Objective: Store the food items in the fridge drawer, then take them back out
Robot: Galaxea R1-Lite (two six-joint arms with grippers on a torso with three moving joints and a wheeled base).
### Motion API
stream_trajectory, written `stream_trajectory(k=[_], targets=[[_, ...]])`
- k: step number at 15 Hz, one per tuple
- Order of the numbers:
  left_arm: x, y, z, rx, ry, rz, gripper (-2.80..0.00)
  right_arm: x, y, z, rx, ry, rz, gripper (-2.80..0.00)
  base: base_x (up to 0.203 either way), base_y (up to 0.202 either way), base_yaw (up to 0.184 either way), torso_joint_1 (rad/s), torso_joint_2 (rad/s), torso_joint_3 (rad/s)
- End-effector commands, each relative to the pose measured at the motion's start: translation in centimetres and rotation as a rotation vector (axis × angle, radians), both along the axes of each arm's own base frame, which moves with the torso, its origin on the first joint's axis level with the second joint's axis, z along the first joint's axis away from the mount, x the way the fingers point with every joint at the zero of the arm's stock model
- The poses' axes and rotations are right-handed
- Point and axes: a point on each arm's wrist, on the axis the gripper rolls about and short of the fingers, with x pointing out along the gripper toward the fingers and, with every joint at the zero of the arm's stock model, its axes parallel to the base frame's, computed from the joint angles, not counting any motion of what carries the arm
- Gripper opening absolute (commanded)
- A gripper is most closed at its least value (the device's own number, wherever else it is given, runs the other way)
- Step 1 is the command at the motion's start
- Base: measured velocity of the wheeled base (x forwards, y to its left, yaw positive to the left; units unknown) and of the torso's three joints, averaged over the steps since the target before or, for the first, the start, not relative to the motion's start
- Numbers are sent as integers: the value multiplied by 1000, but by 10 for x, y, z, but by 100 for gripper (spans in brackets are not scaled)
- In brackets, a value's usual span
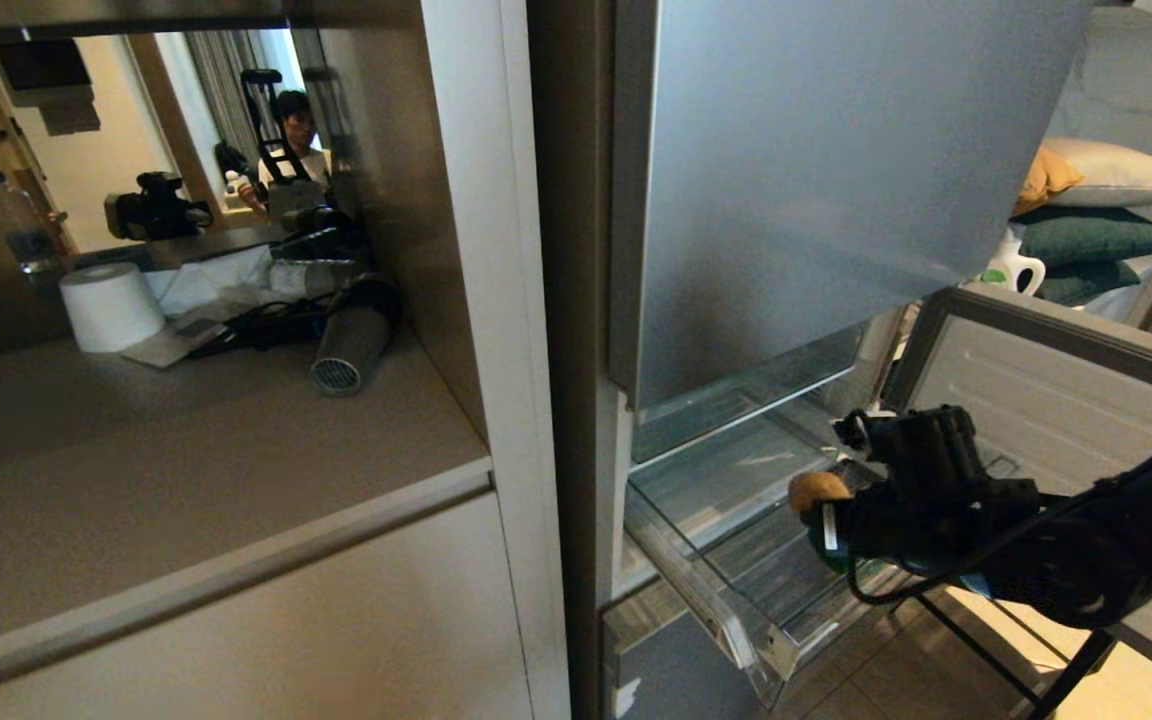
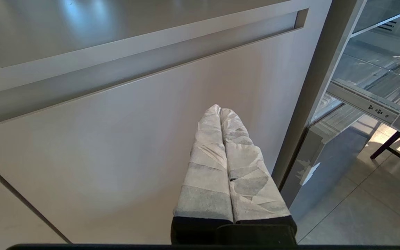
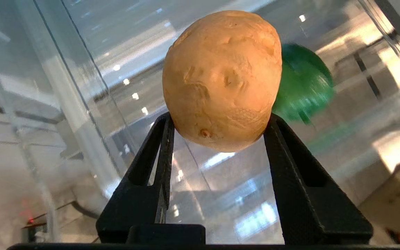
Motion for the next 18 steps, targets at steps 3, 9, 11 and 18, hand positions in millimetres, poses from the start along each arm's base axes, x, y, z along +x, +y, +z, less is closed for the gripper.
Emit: stream_trajectory(k=[3,9,11,18], targets=[[1,0,-3,-1,9,0,-280,25,8,-24,-32,22,16,-280,0,0,0,0,0,0],[1,0,-3,-1,11,0,-280,51,16,-39,-37,16,17,-280,0,0,0,0,0,0],[1,0,-3,-1,9,0,-280,60,19,-43,-47,12,26,-280,0,0,0,0,0,0],[1,0,-3,-1,11,0,-280,82,27,-53,-60,-11,40,-280,0,0,0,0,0,0]])
